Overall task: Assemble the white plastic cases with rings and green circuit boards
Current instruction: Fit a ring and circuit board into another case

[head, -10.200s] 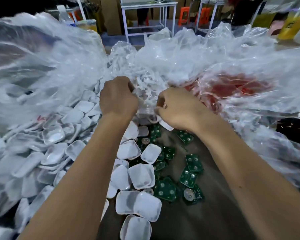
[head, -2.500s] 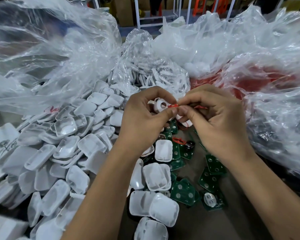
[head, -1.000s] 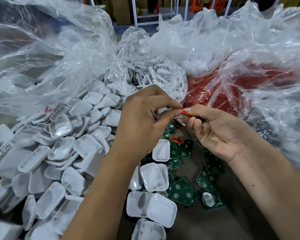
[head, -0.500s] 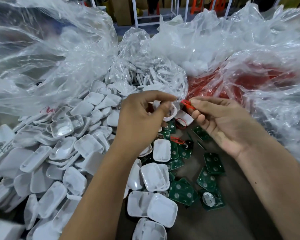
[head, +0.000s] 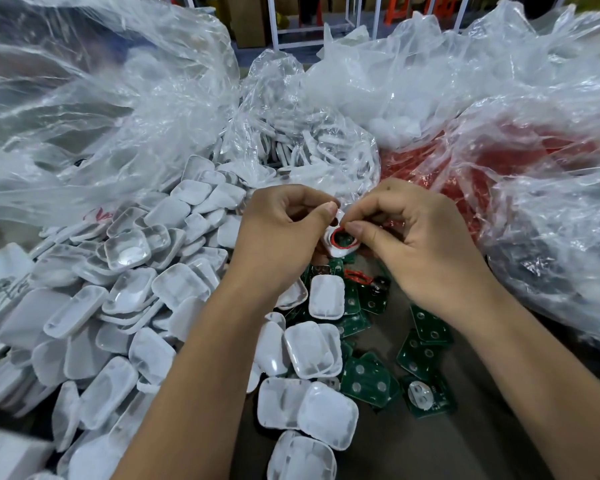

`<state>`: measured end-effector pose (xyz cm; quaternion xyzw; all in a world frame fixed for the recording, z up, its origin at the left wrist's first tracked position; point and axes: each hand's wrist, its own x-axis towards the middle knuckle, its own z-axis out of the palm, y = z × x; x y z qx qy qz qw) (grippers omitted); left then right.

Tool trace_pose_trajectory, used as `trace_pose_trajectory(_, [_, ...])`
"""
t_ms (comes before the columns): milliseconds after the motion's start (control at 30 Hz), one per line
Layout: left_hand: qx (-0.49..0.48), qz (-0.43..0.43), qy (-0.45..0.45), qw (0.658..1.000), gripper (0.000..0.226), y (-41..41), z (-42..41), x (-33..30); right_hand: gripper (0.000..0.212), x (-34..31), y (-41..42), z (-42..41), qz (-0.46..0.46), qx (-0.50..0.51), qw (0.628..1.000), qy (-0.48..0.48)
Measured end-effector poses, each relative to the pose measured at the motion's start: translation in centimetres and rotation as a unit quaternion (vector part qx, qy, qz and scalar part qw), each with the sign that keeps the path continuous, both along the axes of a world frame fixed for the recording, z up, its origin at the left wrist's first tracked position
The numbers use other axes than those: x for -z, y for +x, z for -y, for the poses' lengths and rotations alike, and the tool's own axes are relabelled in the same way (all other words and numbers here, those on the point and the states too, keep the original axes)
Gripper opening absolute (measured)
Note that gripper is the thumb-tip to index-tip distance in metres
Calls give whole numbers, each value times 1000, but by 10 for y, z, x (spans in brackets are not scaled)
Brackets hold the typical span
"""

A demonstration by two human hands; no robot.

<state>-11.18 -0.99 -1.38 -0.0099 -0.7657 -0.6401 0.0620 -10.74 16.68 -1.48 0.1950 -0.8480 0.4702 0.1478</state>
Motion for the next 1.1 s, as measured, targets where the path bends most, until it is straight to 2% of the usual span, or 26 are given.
trace_pose_trajectory(133, [-4, 6, -2, 1000, 11, 0, -1, 0, 11, -1, 2, 3, -17, 1, 1000, 21])
trace_pose_trajectory(400, [3, 7, -13, 1000, 10, 2, -1, -2, 10, -2, 3, 3, -14, 8, 1000, 3])
trace_pose_trajectory(800, [3, 18, 2, 1000, 11, 1, 0, -1, 6, 0, 3, 3, -88, -6, 994, 59])
trace_pose_trajectory(933, [7, 41, 33, 999, 10, 2, 1, -3, 6, -1, 3, 2, -111, -13, 991, 69])
trace_pose_trajectory(1100, [65, 79, 114, 988, 17, 5, 7, -9, 6, -1, 2, -1, -110, -19, 993, 48])
